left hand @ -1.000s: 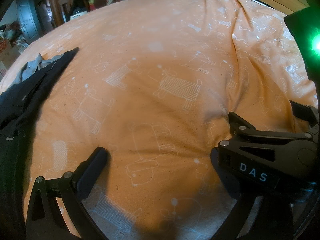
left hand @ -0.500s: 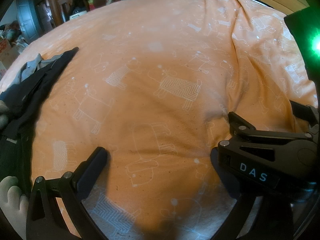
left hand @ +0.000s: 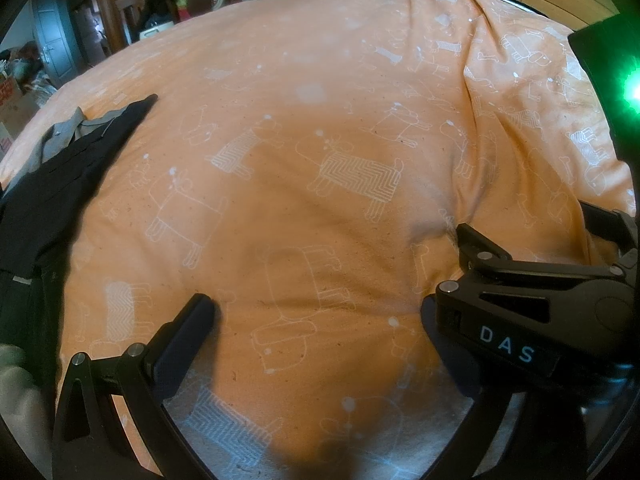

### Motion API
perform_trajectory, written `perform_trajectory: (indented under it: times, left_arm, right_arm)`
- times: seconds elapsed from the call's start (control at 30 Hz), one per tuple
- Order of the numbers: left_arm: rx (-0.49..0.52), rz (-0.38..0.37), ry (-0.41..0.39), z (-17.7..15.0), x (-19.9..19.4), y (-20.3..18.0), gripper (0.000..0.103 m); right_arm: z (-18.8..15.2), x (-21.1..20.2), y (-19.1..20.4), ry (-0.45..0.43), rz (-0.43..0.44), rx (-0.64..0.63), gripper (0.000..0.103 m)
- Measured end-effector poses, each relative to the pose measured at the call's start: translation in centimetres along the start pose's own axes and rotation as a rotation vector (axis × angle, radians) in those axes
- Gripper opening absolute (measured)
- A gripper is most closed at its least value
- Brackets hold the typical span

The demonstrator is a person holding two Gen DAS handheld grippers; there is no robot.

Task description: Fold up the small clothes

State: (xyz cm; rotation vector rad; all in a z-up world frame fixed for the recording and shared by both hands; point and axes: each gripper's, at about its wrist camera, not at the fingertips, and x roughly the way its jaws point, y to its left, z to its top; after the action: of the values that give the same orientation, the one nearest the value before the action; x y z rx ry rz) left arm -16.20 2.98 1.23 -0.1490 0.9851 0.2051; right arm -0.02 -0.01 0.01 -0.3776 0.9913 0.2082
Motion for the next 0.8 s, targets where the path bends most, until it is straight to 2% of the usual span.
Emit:
perform_trajectory:
  times: [0.8]
  left_arm:
    - [-0.005, -0.007, 0.004, -0.03, -0.02, 0.03, 0.103]
  right_arm:
    - [0.00, -0.01, 0.01, 0.000, 0.000, 0.000, 0.103]
